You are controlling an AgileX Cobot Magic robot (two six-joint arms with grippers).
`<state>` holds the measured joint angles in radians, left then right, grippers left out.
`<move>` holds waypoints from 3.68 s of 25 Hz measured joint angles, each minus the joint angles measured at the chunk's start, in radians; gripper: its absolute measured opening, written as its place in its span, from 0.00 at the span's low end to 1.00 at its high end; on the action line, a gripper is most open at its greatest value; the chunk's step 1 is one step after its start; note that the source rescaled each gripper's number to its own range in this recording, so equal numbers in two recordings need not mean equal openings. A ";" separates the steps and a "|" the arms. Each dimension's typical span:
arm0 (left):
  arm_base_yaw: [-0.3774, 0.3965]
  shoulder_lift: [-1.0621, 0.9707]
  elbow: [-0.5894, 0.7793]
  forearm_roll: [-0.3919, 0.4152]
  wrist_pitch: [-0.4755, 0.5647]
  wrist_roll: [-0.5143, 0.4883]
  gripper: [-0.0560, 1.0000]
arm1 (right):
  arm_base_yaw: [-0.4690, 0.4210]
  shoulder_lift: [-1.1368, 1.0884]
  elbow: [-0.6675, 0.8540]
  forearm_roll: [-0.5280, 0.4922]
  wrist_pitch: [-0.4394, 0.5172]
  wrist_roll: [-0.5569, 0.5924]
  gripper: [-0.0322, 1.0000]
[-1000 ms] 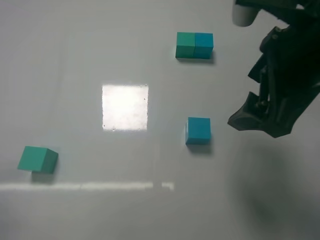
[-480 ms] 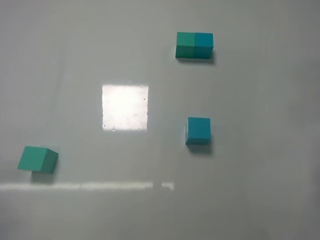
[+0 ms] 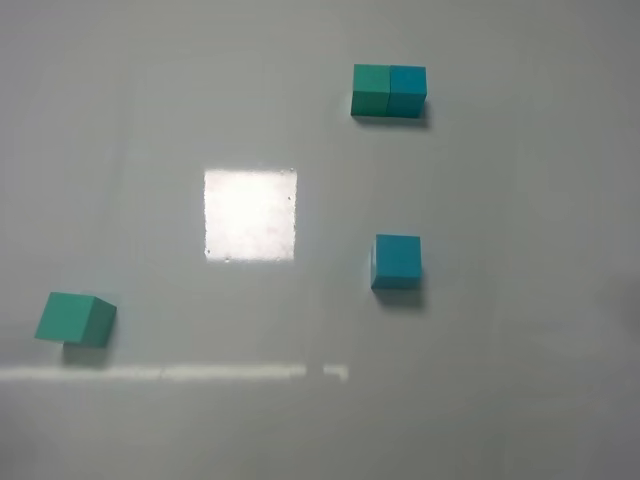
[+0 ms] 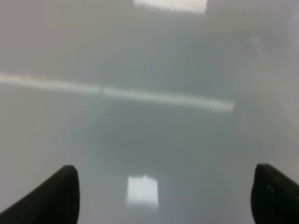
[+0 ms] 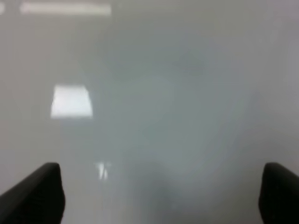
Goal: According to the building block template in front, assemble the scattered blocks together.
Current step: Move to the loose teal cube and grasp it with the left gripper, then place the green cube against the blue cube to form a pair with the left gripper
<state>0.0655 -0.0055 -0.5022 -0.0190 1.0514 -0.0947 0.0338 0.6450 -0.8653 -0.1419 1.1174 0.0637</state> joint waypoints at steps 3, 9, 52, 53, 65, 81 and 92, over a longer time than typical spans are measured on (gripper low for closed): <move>0.000 0.000 0.000 0.000 0.000 0.000 0.86 | 0.000 -0.115 0.078 0.033 -0.017 -0.020 1.00; 0.000 0.000 0.000 0.000 0.000 0.001 0.86 | 0.000 -0.362 0.214 0.142 -0.095 -0.119 0.98; -0.780 1.168 -0.637 0.432 0.165 0.687 1.00 | 0.000 -0.649 0.354 0.177 -0.134 -0.143 0.91; -0.784 1.183 -0.637 0.439 0.165 0.697 0.99 | 0.000 -0.649 0.354 0.177 -0.134 -0.143 0.91; -0.793 1.256 -0.587 0.497 0.165 0.796 0.89 | 0.000 -0.649 0.354 0.174 -0.134 -0.143 0.90; -0.794 1.291 -0.569 0.497 0.072 0.803 0.85 | 0.000 -0.649 0.354 0.174 -0.134 -0.143 0.90; -0.794 1.292 -0.569 0.520 0.091 0.804 0.06 | 0.000 -0.649 0.354 0.174 -0.134 -0.143 0.88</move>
<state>-0.7283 1.2865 -1.0709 0.5008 1.1425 0.7090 0.0338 -0.0040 -0.5110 0.0321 0.9836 -0.0791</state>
